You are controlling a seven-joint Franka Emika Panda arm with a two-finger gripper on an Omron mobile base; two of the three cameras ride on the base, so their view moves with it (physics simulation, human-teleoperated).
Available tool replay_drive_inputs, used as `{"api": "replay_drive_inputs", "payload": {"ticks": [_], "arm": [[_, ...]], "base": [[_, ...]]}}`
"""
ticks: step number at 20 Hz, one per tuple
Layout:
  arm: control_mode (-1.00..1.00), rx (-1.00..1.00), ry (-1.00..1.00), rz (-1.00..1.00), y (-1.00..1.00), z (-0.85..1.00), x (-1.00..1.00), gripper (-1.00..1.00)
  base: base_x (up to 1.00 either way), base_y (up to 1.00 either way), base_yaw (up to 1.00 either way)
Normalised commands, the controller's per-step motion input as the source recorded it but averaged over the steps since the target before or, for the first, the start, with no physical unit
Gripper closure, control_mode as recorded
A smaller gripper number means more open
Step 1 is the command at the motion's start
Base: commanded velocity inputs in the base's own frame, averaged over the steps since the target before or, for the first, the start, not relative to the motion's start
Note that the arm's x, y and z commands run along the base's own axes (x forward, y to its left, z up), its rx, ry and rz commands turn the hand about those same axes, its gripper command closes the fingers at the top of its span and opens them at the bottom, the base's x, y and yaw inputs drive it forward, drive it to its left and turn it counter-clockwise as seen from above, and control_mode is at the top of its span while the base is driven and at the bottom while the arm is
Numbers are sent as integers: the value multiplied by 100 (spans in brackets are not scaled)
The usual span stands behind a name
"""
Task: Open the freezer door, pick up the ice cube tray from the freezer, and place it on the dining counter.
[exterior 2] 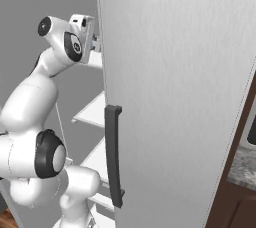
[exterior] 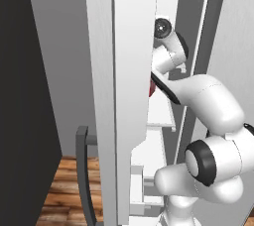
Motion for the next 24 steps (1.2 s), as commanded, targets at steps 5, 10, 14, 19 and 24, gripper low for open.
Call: {"api": "replay_drive_inputs", "payload": {"ticks": [5, 10, 14, 19, 24], "arm": [[-100, 0, -15, 5, 0, 19, -16, 100], [-100, 0, -10, 4, 0, 25, -5, 100], [-100, 0, -3, 3, 0, 39, -19, 100], [-100, -5, -1, 3, 0, 49, -56, 100], [-100, -6, 0, 2, 0, 53, -88, 100]], "base": [[0, 0, 0], [0, 0, 0], [0, 0, 0], [0, 0, 0], [0, 0, 0]]}}
